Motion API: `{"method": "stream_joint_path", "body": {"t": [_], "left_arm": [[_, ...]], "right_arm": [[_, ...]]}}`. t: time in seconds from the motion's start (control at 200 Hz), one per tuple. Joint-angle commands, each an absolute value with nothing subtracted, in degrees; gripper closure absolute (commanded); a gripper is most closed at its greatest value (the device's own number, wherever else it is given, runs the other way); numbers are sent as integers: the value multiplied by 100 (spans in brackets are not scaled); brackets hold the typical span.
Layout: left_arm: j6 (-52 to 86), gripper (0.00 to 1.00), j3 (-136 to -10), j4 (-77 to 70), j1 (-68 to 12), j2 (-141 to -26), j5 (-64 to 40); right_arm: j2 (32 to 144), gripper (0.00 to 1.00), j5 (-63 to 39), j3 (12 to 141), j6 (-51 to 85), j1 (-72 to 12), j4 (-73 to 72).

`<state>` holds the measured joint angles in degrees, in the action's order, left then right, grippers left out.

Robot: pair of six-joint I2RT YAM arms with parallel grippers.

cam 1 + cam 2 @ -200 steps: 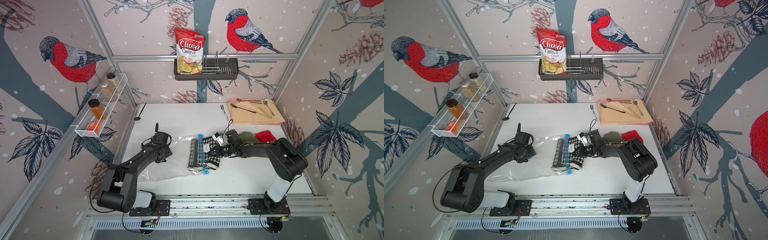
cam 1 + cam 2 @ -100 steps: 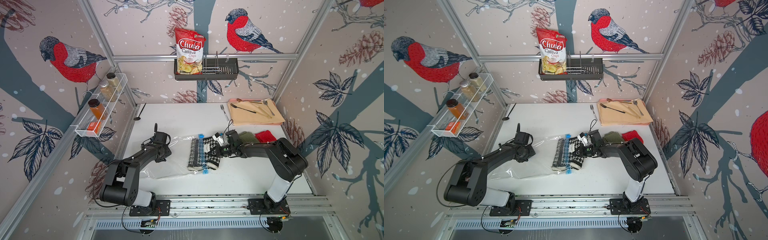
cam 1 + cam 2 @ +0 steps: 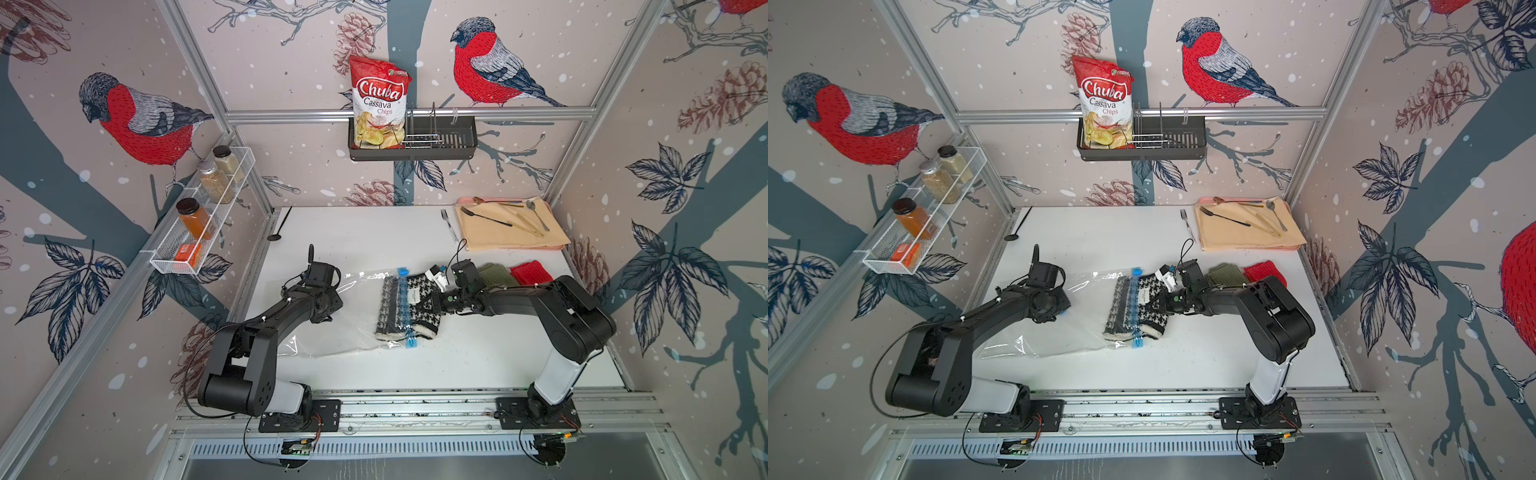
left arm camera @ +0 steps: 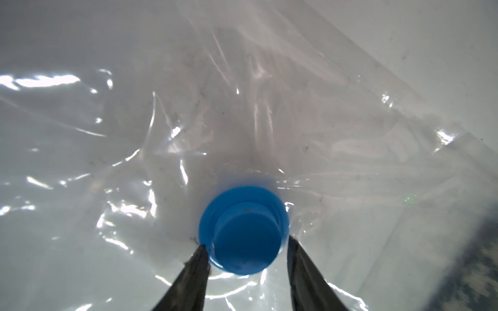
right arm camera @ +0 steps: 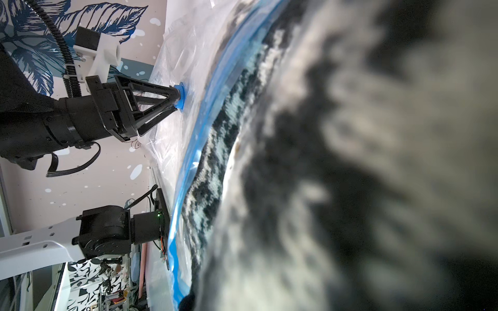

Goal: Take the scarf out of the vacuum bag
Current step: Take out the scarf from the vacuum bag.

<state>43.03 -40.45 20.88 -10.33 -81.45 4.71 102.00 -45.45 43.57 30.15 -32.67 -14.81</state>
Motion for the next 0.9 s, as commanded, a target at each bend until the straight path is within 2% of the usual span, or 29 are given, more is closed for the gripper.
{"method": "stream_joint_path", "body": {"t": [0.0,0.315,0.52,0.715,0.896], "left_arm": [[4251,49,-4111,2268,-1027,-8136,650],[4273,50,-4008,2116,-1028,-8244,517],[4232,56,-3929,2039,-1028,-8235,482],[4226,57,-3977,2095,-1027,-8205,619],[4262,48,-4033,2165,-1028,-8222,729]], "right_arm": [[10210,100,-4632,4368,3032,-3278,-1619],[10187,100,-4632,4377,3023,-3270,-1595],[10196,100,-4636,4358,3023,-3271,-1608],[10204,100,-4649,4376,3015,-3267,-1600],[10191,100,-4674,4385,3015,-3270,-1603]]}}
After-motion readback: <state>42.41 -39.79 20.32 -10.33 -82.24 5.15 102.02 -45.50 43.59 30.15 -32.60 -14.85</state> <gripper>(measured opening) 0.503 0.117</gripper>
